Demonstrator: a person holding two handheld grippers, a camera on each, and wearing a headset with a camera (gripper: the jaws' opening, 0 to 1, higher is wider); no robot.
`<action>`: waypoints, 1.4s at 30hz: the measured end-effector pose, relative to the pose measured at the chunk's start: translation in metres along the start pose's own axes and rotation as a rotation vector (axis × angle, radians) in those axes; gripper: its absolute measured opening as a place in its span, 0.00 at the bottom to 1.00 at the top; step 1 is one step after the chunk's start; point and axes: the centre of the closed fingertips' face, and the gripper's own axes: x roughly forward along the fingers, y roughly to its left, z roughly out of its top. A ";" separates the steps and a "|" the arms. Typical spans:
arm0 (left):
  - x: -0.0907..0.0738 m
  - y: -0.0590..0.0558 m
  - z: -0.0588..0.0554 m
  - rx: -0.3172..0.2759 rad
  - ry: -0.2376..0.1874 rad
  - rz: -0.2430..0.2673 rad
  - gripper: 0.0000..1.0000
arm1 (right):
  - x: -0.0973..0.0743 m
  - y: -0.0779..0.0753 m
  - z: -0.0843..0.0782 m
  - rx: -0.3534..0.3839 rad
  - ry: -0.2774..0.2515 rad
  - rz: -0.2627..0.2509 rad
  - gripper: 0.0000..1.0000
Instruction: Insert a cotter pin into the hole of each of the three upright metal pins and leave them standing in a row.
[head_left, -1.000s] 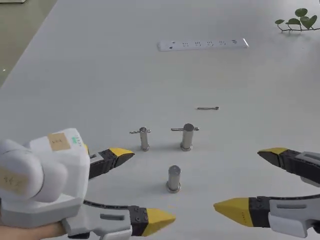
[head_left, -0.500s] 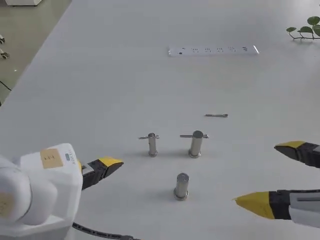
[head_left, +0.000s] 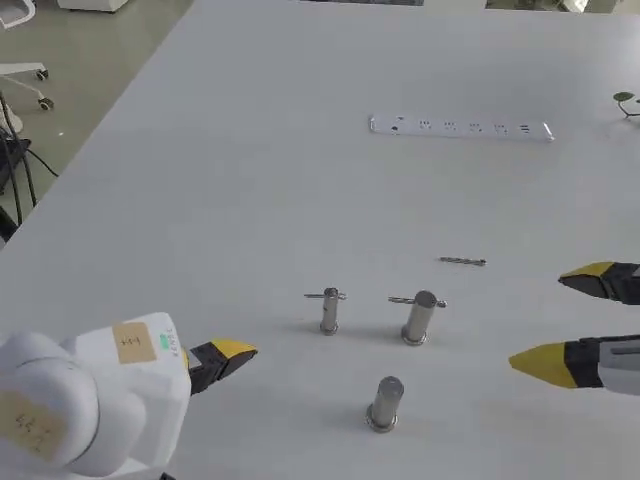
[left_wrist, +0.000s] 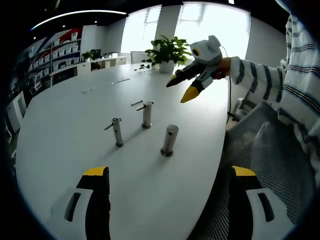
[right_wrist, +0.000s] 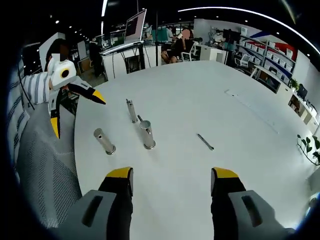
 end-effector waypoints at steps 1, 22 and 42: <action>0.000 0.000 -0.001 -0.005 0.000 -0.002 0.99 | 0.002 -0.001 0.001 -0.015 0.008 0.001 0.57; -0.001 0.006 -0.013 -0.043 0.005 0.014 0.99 | 0.053 -0.046 0.013 -0.278 0.177 0.056 0.43; -0.008 0.007 -0.019 -0.093 -0.005 0.038 0.95 | 0.093 -0.076 -0.002 -0.335 0.308 0.084 0.17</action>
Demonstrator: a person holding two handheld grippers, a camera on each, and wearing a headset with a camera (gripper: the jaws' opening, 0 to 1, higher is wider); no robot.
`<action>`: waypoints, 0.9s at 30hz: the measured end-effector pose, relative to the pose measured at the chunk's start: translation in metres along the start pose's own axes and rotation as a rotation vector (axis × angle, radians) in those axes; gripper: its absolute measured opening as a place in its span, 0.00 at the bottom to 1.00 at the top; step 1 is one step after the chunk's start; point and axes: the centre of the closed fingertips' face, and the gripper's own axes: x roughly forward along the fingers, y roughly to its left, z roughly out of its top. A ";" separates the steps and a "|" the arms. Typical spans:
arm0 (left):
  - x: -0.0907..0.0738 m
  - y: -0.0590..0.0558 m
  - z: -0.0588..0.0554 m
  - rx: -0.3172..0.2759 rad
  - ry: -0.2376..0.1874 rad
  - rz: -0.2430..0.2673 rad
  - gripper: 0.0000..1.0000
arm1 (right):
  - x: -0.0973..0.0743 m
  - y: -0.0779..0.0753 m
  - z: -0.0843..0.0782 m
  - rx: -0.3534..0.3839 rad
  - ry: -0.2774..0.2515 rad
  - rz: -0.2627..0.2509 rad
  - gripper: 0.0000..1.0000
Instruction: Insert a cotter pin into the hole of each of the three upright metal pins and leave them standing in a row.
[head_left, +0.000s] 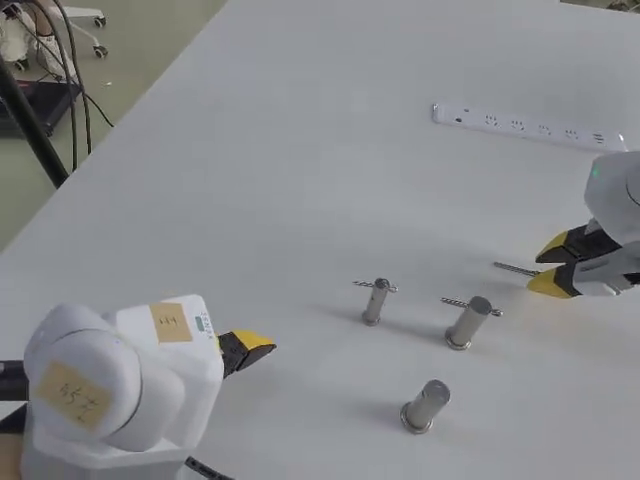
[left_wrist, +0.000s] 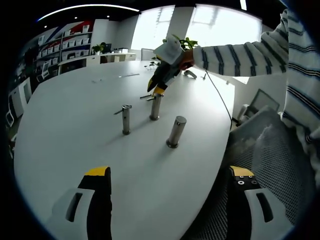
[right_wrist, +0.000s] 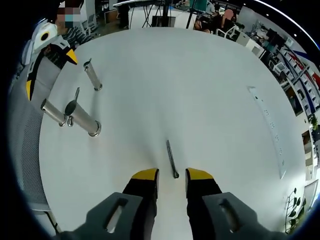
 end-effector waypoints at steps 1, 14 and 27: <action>0.000 0.000 0.000 0.000 0.001 0.001 0.95 | 0.001 0.000 0.000 -0.001 0.002 0.005 0.17; -0.002 -0.001 0.005 -0.032 -0.034 -0.006 0.94 | 0.002 0.008 0.003 -0.001 0.059 0.118 0.05; -0.007 0.001 0.025 -0.084 -0.121 -0.001 0.91 | 0.004 0.007 0.004 0.007 0.199 0.139 0.05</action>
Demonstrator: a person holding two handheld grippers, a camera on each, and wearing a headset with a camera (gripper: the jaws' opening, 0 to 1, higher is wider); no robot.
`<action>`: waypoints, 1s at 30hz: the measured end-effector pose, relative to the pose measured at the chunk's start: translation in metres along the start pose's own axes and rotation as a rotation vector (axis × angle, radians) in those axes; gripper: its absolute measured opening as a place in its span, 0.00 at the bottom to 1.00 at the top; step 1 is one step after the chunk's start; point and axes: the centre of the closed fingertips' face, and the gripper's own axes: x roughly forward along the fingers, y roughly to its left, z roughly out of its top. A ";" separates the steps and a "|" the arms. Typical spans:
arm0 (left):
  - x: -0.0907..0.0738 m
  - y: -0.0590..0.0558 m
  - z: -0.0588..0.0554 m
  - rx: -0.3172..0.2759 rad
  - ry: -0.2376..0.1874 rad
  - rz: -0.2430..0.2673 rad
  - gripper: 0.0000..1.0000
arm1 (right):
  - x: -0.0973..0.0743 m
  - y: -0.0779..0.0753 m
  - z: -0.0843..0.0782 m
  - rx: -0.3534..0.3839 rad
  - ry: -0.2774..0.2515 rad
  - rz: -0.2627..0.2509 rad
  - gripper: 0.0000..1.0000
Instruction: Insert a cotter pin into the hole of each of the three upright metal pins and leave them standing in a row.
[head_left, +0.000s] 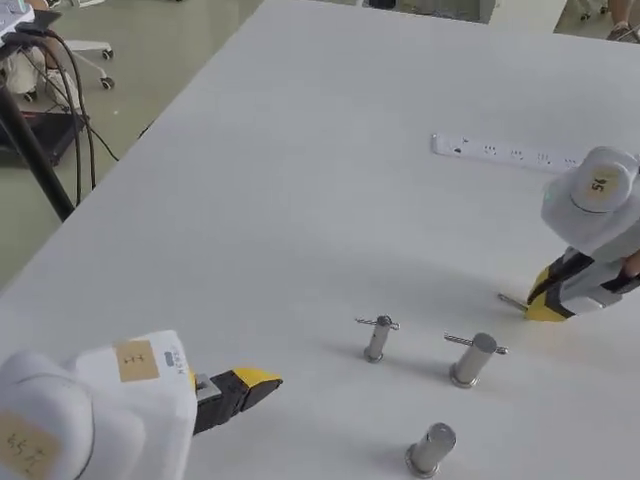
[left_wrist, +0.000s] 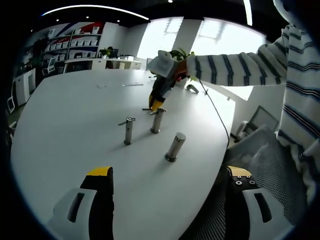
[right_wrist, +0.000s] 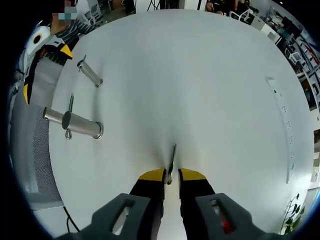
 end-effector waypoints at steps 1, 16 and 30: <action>0.000 0.000 0.001 -0.001 -0.002 0.000 0.91 | 0.000 0.000 -0.001 -0.024 0.015 0.007 0.05; 0.001 -0.004 0.001 -0.006 0.005 0.015 0.91 | 0.001 -0.005 0.001 0.042 0.015 -0.015 0.00; -0.006 -0.007 0.003 -0.037 -0.007 0.020 0.84 | -0.001 -0.005 -0.002 -0.040 -0.005 -0.039 0.00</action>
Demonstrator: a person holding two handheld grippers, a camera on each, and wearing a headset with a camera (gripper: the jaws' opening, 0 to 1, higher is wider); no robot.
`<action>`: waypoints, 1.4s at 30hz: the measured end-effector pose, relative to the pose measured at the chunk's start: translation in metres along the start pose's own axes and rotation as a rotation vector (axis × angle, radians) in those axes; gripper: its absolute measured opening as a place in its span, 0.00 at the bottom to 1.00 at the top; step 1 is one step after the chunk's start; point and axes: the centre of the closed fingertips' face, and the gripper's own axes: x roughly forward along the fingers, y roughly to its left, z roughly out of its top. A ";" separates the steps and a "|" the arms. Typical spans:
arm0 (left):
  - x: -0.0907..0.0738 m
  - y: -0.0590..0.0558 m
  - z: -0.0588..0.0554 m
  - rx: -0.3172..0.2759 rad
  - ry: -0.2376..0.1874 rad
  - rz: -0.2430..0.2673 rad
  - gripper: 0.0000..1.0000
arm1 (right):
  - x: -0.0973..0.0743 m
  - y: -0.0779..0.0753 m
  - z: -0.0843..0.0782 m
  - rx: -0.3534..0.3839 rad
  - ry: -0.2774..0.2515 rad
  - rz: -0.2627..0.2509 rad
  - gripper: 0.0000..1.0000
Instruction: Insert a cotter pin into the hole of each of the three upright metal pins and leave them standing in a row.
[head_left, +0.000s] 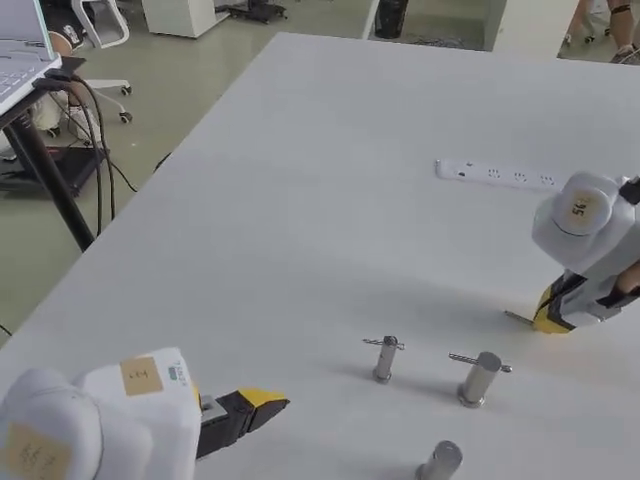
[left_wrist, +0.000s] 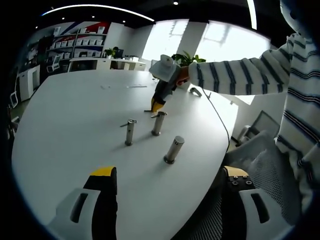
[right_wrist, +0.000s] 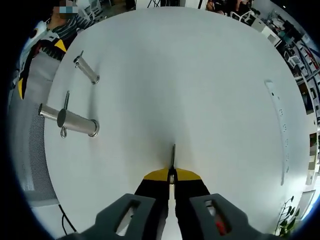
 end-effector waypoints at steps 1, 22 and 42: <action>0.000 0.000 0.001 0.002 -0.006 0.004 0.84 | 0.000 -0.001 0.000 0.005 -0.001 -0.002 0.00; 0.006 -0.006 0.022 -0.014 -0.074 -0.003 0.67 | -0.053 0.008 0.008 -0.046 -0.132 -0.163 0.00; 0.031 0.008 0.070 -0.046 -0.112 0.014 0.59 | -0.135 0.061 0.051 -0.170 -0.412 -0.368 0.00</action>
